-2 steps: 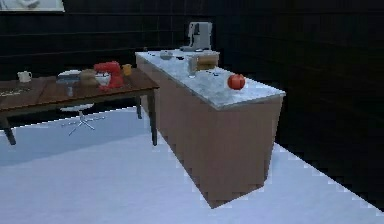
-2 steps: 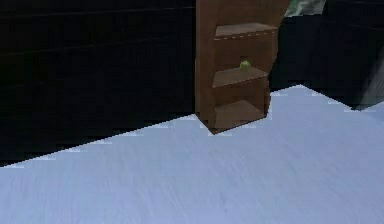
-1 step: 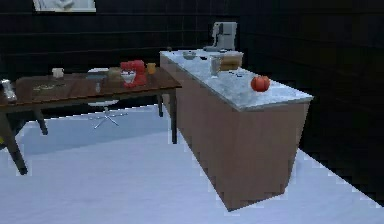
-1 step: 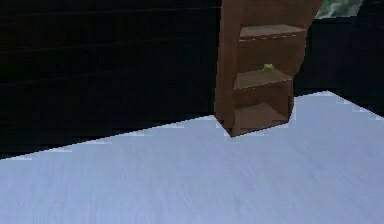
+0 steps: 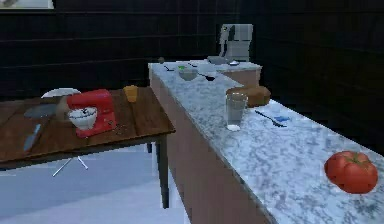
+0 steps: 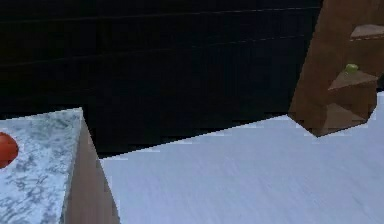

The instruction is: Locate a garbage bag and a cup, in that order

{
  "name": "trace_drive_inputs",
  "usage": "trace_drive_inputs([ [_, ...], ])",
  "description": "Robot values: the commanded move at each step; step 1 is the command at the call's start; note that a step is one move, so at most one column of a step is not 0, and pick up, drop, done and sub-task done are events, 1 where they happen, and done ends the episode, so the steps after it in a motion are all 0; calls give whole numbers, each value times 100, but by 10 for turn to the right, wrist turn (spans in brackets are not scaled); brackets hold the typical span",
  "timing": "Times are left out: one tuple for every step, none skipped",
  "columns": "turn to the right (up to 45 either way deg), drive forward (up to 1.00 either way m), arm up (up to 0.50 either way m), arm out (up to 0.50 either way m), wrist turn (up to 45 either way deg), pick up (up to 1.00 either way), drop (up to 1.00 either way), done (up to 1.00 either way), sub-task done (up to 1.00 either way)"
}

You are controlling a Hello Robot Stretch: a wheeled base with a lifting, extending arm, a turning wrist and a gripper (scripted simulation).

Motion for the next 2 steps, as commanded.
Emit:
trace_drive_inputs([
  [120, 0, 0, 0, 0, 0, 0, 0, 0],
  [0, 0, 0, 0, 0, 0, 0, 100, 0],
])
